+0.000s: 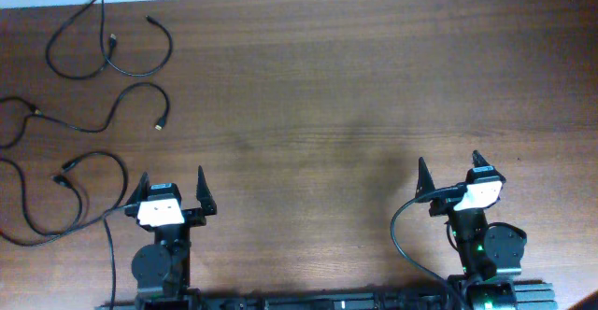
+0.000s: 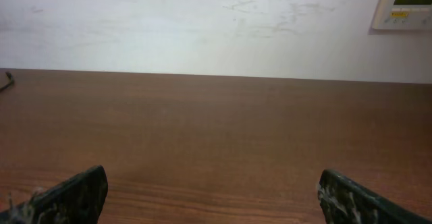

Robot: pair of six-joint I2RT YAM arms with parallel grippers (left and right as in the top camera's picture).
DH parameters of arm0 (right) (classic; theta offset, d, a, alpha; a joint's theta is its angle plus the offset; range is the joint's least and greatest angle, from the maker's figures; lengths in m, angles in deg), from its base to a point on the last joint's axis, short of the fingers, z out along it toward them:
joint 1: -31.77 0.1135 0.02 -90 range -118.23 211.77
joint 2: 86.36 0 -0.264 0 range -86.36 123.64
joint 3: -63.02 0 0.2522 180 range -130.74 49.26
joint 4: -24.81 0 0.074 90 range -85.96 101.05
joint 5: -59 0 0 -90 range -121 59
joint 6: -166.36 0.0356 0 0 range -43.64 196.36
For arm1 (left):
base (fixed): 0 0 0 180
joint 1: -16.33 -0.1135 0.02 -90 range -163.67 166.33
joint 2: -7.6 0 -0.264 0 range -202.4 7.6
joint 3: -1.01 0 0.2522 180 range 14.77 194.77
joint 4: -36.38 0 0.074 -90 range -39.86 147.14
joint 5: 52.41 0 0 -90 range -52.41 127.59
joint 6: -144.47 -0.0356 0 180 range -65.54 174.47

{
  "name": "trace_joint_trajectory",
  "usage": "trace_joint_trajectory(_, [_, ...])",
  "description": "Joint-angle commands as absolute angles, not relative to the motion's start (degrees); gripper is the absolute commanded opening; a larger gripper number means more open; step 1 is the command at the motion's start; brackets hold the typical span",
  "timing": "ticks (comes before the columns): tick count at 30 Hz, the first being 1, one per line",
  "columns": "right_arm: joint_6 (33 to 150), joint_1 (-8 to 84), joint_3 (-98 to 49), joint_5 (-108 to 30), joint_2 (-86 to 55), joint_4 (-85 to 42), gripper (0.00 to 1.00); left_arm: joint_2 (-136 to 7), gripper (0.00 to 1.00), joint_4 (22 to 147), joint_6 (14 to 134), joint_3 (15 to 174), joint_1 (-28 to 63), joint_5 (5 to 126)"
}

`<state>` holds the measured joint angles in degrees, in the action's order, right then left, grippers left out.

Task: Untangle cables

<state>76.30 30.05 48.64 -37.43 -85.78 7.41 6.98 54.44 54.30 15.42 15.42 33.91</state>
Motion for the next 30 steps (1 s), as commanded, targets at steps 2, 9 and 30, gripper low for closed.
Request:
trace_joint_trajectory(2, [76.17, 29.81, 48.95, -36.93, -86.15, 6.95, 0.98, 7.30, 0.99, 54.74, 54.87, 15.31, 15.57, 33.71])
trace_joint_trajectory(9, [76.17, 29.81, 48.95, -36.93, -86.15, 6.95, 0.98, 7.30, 0.99, 54.74, 54.87, 15.31, 15.57, 33.71])
trace_joint_trajectory(30, [76.15, 29.88, 48.95, -36.32, -86.15, 6.95, 0.98, 7.30, 0.99, 54.74, 54.89, 15.31, 15.57, 33.71])
